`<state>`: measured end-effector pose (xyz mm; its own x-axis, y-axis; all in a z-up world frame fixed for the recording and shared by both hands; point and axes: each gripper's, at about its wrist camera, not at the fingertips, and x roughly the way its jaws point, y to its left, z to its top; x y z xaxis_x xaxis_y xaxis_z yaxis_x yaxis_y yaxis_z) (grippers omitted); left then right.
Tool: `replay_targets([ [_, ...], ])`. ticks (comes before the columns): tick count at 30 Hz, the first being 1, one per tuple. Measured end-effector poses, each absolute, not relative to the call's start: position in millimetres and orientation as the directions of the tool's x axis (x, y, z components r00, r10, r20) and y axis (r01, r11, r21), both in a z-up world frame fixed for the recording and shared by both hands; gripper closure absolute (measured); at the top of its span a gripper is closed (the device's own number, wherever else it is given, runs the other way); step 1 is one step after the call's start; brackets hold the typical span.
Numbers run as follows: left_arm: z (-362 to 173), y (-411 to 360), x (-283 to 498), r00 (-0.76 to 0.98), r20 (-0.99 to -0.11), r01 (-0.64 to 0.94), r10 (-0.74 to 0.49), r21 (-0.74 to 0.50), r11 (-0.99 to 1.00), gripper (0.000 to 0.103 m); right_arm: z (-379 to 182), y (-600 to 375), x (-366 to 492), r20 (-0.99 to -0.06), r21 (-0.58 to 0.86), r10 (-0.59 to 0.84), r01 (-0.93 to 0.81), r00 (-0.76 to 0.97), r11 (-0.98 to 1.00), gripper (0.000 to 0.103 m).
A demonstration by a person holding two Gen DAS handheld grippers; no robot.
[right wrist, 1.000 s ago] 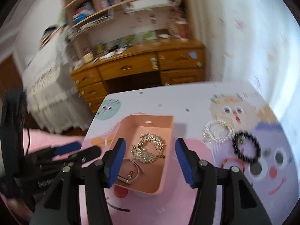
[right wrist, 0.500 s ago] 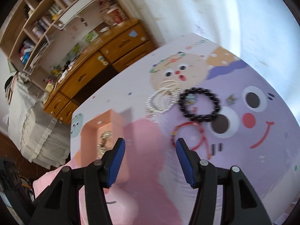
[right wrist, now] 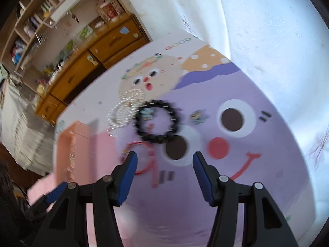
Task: Organize jewelry
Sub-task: 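Move the left tool to the red string bangle while the right tool approaches a small charm, then grasp the red string bangle with the left tool while the right tool grasps the charm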
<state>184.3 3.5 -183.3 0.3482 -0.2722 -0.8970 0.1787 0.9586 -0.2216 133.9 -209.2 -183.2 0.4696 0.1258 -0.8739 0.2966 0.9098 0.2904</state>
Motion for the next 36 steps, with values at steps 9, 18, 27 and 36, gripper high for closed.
replay_targets([
  [9, -217.1, -51.7, 196.6, 0.342, -0.919, 0.21, -0.199, -0.131, 0.969, 0.026, -204.2, -235.1, 153.0, -0.89, 0.135, 0.068, 0.118, 0.45, 0.984, 0.047],
  [18, -239.2, -79.1, 206.8, 0.384, -0.909, 0.216, -0.16, -0.08, 0.973, 0.02, -216.3, -223.8, 160.0, -0.837, -0.011, 0.061, -0.129, 0.544, 0.992, 0.047],
  [27, -248.8, -87.7, 215.2, 0.418, -0.9, 0.241, -0.124, -0.022, 0.97, 0.02, -229.1, -223.2, 167.2, -0.825, -0.053, 0.064, -0.191, 0.562, 0.98, 0.049],
  [36, -245.9, -91.1, 215.0, 0.467, -0.878, 0.223, -0.104, 0.003, 0.975, 0.039, -235.3, -221.2, 174.7, -0.834, -0.027, 0.093, -0.209, 0.543, 0.978, 0.074],
])
